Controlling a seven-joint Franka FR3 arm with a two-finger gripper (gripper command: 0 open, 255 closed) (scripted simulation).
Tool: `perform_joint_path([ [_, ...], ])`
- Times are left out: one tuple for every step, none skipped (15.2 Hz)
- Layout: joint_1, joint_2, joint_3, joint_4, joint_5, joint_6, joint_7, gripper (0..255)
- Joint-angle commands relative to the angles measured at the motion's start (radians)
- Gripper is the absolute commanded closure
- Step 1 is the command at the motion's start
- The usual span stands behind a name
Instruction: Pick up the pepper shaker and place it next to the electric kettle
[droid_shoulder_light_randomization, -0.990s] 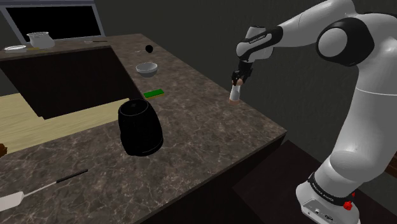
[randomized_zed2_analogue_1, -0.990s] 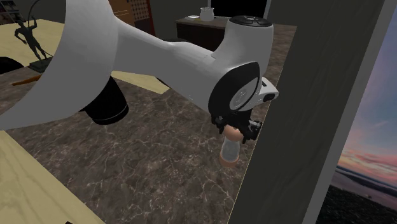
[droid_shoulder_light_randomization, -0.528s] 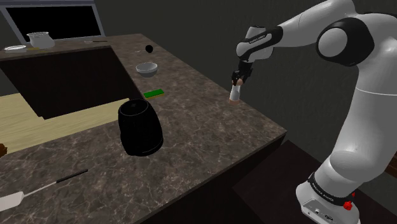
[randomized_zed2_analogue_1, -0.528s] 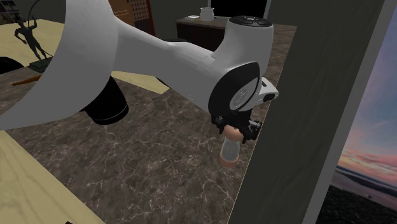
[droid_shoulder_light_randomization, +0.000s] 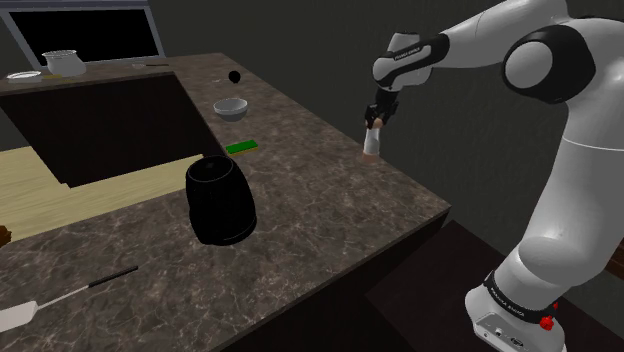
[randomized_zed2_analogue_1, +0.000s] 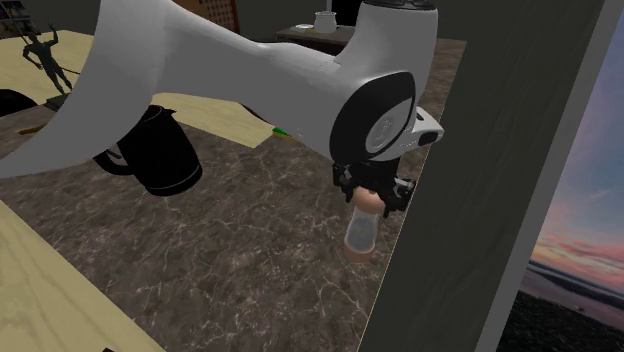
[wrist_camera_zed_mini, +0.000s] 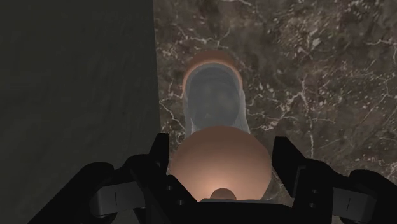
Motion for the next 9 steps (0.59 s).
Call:
perform_joint_path([
  [0.000, -0.011, -0.002, 0.016, -0.005, -0.027, 0.003, 255],
  [0.001, -0.015, -0.002, 0.024, -0.006, -0.039, 0.005, 255],
  [0.001, -0.019, -0.003, 0.033, -0.008, -0.051, 0.006, 255],
  [0.001, -0.023, -0.003, 0.041, -0.010, -0.063, 0.007, 255],
  [0.001, -0.026, -0.004, 0.050, -0.011, -0.076, 0.009, 255],
  [0.001, -0.029, -0.004, 0.059, -0.013, -0.088, 0.010, 255],
  [0.002, -0.033, -0.005, 0.069, -0.014, -0.100, 0.011, 255],
  [0.002, -0.036, -0.005, 0.078, -0.016, -0.113, 0.012, 255],
  [0.002, -0.038, -0.005, 0.088, -0.017, -0.125, 0.013, 255],
])
